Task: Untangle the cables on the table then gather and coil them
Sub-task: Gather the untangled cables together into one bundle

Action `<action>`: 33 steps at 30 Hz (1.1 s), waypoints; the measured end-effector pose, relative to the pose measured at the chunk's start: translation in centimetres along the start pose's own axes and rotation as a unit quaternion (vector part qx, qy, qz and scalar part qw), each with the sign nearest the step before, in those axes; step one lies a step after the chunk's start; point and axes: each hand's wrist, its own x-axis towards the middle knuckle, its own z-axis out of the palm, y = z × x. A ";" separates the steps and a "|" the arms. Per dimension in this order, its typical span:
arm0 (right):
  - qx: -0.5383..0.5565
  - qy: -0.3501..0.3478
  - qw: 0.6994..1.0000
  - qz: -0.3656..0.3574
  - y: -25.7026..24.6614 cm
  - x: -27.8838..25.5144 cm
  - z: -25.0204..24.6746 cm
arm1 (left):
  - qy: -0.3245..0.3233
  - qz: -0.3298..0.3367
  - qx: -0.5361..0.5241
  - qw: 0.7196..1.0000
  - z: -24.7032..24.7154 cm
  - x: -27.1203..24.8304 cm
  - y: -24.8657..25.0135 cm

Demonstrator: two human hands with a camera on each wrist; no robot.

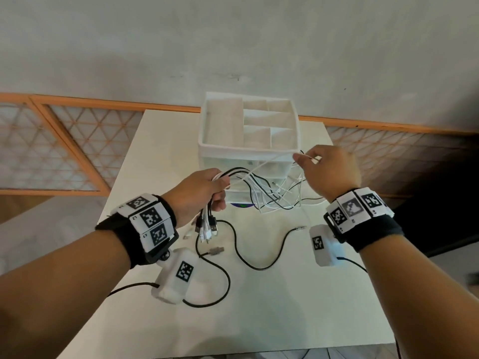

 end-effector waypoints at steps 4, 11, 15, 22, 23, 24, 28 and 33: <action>0.013 -0.032 0.996 0.079 3.0 1.8 -0.2 | -0.031 -0.011 0.068 0.997 -1.0 -0.2 -0.7; 0.168 0.060 0.983 -0.040 0.1 3.7 -2.6 | -0.037 -0.009 0.197 0.980 -0.6 -0.1 -2.4; 0.219 0.083 0.969 -0.081 -0.4 3.9 -2.8 | -0.029 -0.023 0.161 0.986 -0.7 -0.2 -2.5; -0.054 -0.188 0.979 0.054 5.2 1.7 1.2 | 0.028 -0.001 0.141 0.990 -1.0 -0.6 -1.0; -0.058 -0.190 0.979 0.043 4.9 0.6 1.7 | 0.032 0.003 0.148 0.988 -0.9 -0.6 -0.6; -0.028 -0.191 0.981 0.020 4.2 -0.6 2.1 | 0.035 0.009 0.157 0.987 -0.7 -0.5 -0.4; 0.146 -0.249 0.951 -0.114 -0.7 -5.4 3.9 | 0.013 0.062 0.241 0.968 0.9 -0.8 1.1; 0.036 -0.265 0.957 -0.113 -1.0 -5.8 6.0 | -0.045 0.130 0.290 0.947 1.0 -2.0 2.4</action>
